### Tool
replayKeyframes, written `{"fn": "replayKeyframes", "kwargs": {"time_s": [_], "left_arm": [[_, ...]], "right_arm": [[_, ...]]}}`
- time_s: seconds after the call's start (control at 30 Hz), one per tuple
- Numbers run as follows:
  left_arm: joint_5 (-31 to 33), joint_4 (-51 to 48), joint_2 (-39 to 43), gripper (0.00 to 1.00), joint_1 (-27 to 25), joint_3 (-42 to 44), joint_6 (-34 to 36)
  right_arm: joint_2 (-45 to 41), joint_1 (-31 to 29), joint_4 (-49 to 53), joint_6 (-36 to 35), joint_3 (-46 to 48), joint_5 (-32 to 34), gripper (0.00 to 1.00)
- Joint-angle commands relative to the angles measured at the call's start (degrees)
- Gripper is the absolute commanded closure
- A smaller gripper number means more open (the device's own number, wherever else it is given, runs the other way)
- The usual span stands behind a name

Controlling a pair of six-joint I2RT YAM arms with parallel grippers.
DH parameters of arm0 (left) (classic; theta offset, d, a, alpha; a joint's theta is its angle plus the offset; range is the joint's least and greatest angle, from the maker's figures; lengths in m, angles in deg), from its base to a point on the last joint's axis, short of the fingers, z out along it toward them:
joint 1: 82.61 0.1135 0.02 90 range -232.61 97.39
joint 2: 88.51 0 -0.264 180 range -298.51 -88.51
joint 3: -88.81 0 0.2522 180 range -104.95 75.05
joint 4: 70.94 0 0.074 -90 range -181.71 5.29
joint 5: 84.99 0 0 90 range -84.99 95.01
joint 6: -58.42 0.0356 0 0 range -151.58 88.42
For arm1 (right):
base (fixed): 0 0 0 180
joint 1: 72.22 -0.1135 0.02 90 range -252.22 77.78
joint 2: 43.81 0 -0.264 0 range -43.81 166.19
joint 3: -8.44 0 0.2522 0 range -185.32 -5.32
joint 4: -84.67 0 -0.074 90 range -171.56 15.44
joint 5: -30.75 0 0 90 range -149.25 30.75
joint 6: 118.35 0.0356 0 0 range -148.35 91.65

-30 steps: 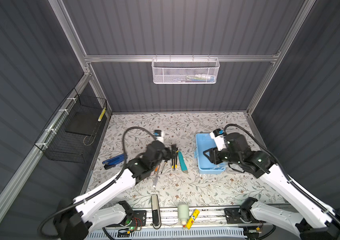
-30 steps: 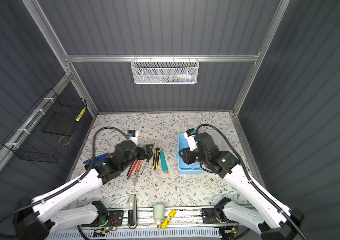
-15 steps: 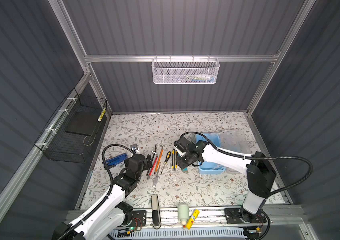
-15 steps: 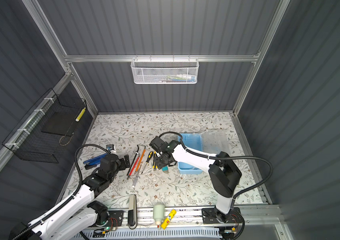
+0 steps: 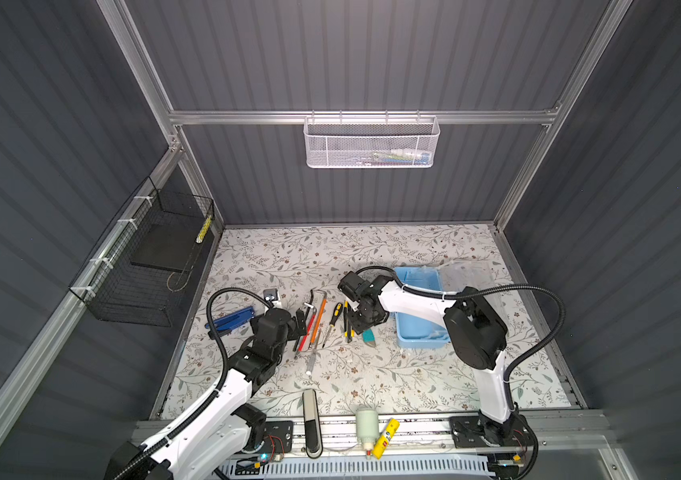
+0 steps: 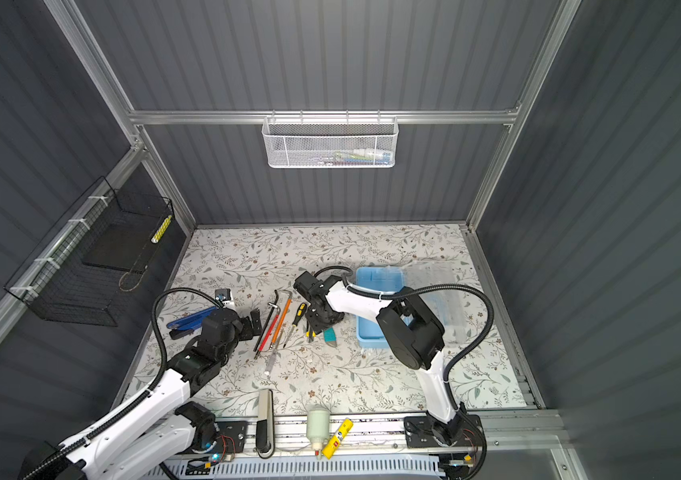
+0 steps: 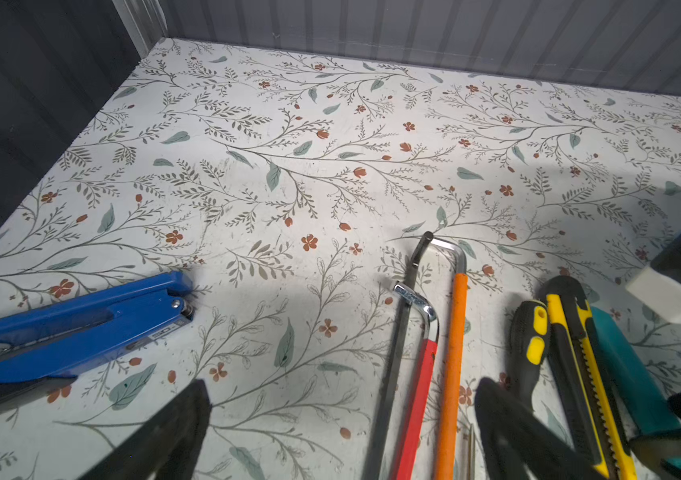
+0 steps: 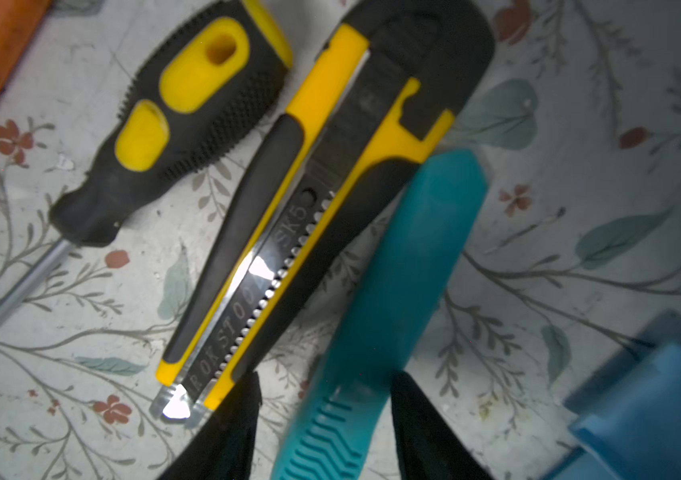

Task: Pack the tool kit
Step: 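Grasp the teal scraper with the right gripper, then carry the teal scraper into the blue box and release it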

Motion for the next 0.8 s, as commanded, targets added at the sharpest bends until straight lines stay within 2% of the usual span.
{"fn": "replayKeyframes", "kwargs": {"time_s": [0.0, 0.3, 0.4, 0.53, 0.77], "left_arm": [[-0.3, 0.8, -0.4, 0.01, 0.3, 0.3, 1.2], [-0.1, 0.6, -1.0, 0.01, 0.3, 0.0, 1.0], [-1.0, 1.0, -0.2, 0.00, 0.3, 0.4, 1.5], [-0.4, 0.9, 1.5, 0.01, 0.3, 1.2, 1.2], [0.0, 0.7, -0.4, 0.01, 0.3, 0.2, 1.0]], "right_arm": [[0.0, 0.7, 0.7, 0.5, 1.4, 2.3, 0.47], [0.1, 1.0, -0.2, 1.7, 3.9, 1.7, 0.51], [0.3, 1.0, -0.8, 1.3, 4.0, 1.6, 0.55], [-0.2, 1.0, -0.6, 1.8, 3.2, 0.9, 0.66], [-3.6, 2.8, 1.1, 5.6, 1.7, 2.0, 0.75]]}}
